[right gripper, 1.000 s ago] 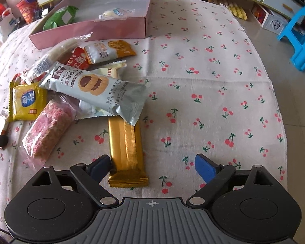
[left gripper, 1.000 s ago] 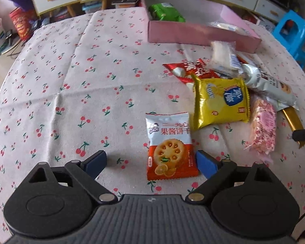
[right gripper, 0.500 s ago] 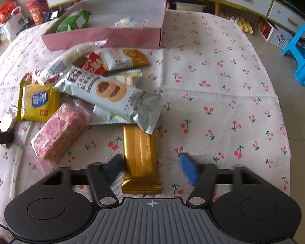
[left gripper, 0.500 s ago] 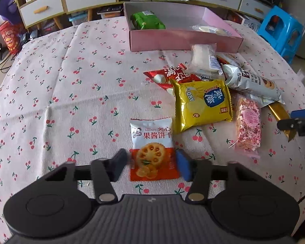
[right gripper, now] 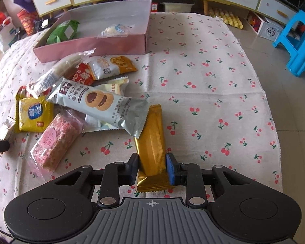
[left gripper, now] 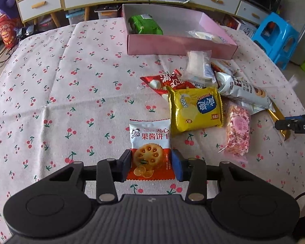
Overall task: Organize snacks
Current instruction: 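Grasp the orange cookie packet with the left tool while the right grasps the gold bar, then carry both snacks into the pink box and open both tools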
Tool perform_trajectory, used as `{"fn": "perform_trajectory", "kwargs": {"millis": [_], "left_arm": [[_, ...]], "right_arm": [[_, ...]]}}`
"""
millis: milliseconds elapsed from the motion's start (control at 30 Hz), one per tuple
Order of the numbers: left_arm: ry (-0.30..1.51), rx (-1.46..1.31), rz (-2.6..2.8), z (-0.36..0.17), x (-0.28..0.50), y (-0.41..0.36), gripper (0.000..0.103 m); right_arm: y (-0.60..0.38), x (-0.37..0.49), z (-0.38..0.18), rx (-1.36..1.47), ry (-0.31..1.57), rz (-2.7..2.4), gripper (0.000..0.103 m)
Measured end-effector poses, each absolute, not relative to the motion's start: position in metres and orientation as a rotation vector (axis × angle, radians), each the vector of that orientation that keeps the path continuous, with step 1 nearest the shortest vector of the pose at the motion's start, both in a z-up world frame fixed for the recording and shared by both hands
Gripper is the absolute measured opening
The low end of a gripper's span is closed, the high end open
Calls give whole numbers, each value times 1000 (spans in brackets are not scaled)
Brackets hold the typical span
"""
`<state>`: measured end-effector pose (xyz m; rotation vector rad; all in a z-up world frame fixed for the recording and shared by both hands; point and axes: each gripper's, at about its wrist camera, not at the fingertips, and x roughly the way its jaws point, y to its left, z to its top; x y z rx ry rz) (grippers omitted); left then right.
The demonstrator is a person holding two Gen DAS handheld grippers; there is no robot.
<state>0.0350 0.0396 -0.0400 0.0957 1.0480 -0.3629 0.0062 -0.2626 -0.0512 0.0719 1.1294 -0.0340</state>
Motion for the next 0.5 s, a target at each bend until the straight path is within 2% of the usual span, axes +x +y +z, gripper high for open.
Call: {"fn": "perform_trajectory", "kwargs": {"millis": [500], "left_arm": [[1016,53,-374,-23,41,40,38]], "right_arm": [[-289,8,-30,187,1084,-93,27]]}}
